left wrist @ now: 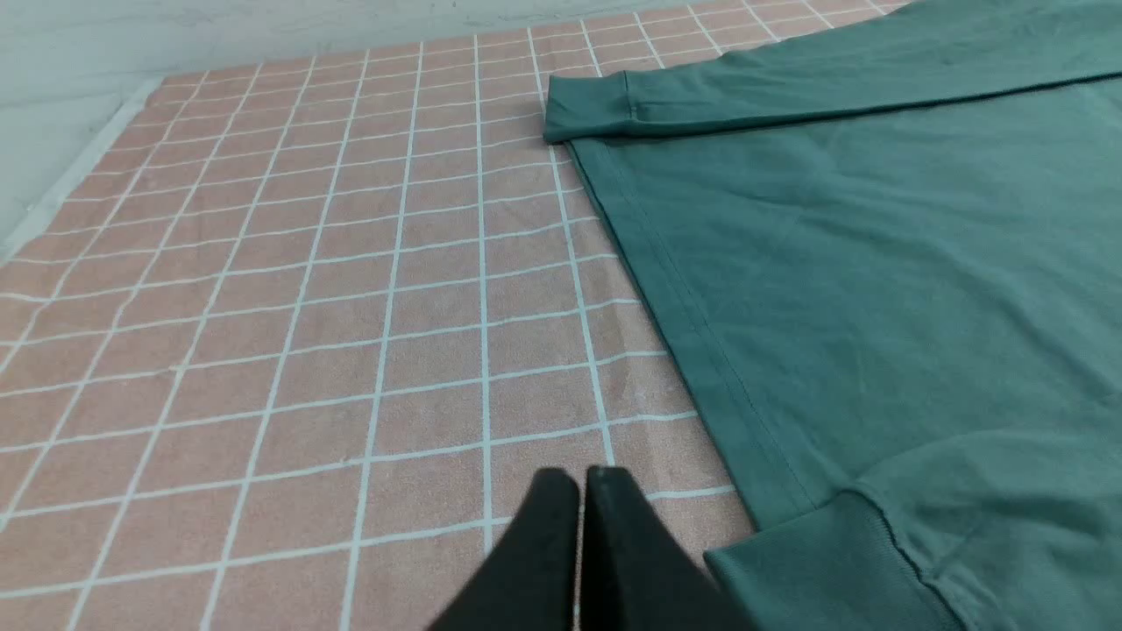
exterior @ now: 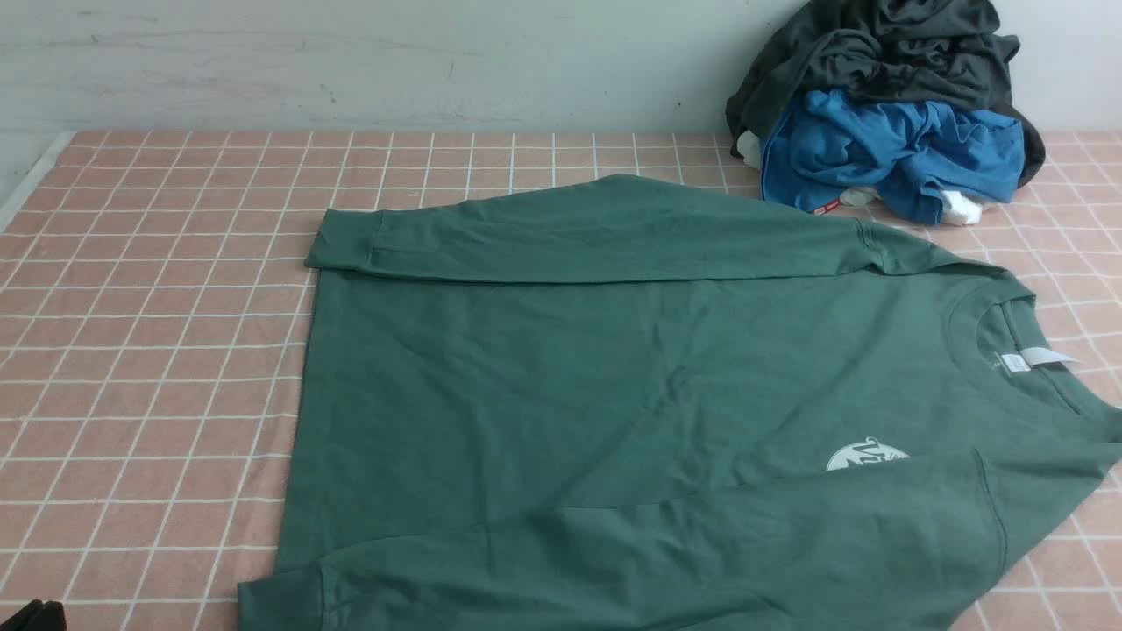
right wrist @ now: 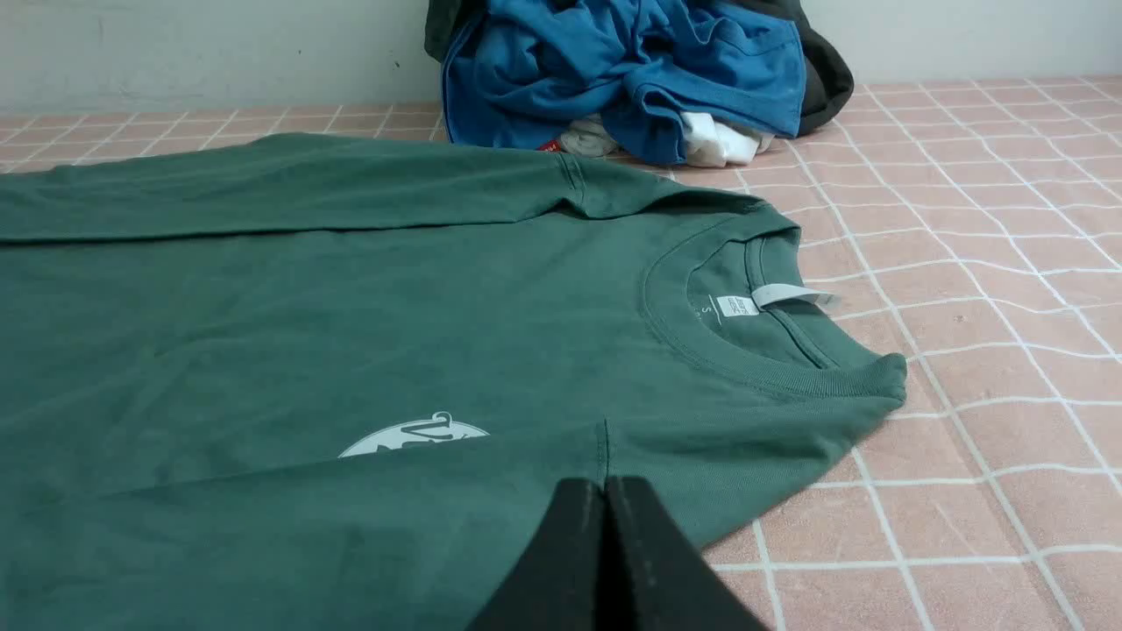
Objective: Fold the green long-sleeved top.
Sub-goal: Use the left arm to clamp the cuff closest to it, then use the left arm to drag and place the cuff at the centered position on the left edge of the fabric, then use the left arm to clamp the cuff farthest from it
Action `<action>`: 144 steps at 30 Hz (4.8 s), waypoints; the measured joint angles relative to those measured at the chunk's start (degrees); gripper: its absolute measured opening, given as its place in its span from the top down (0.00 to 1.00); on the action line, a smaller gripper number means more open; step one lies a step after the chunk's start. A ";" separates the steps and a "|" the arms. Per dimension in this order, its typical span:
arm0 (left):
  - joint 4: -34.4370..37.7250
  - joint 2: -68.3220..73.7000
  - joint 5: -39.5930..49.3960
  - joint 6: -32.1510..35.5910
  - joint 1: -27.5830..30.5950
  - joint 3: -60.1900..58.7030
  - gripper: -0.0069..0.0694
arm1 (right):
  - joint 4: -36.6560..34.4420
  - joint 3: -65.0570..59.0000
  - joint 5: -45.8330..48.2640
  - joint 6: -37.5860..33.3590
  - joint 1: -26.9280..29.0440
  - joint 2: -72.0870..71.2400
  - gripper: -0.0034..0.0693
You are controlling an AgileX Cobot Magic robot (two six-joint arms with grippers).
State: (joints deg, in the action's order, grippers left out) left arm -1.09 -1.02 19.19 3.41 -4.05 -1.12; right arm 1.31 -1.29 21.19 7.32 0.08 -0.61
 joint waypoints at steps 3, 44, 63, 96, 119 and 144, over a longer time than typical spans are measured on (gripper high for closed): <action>0.00 0.00 0.00 0.00 0.00 0.00 0.91 | 0.00 0.00 0.00 0.00 0.00 0.00 0.97; -0.32 0.00 -10.97 1.30 0.00 -0.63 0.91 | 3.31 -0.34 -6.14 0.00 0.00 0.00 0.97; 6.59 16.42 -32.52 -9.10 0.00 23.00 0.91 | 5.41 19.76 -33.02 8.49 0.00 12.31 0.97; 17.08 91.62 11.89 0.73 -0.05 39.85 0.61 | 1.97 34.68 6.20 -9.00 -20.65 64.25 0.97; 22.05 87.23 19.43 12.12 -0.05 68.80 0.91 | 5.70 34.68 6.20 -8.38 -20.65 64.25 0.97; 16.17 131.92 21.51 2.72 3.19 112.95 0.49 | 4.27 34.68 4.72 -8.38 -20.65 64.25 0.97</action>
State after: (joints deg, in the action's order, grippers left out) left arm 15.08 130.89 40.70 6.14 -0.86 111.83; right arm 5.58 33.40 25.91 -1.06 -20.57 63.63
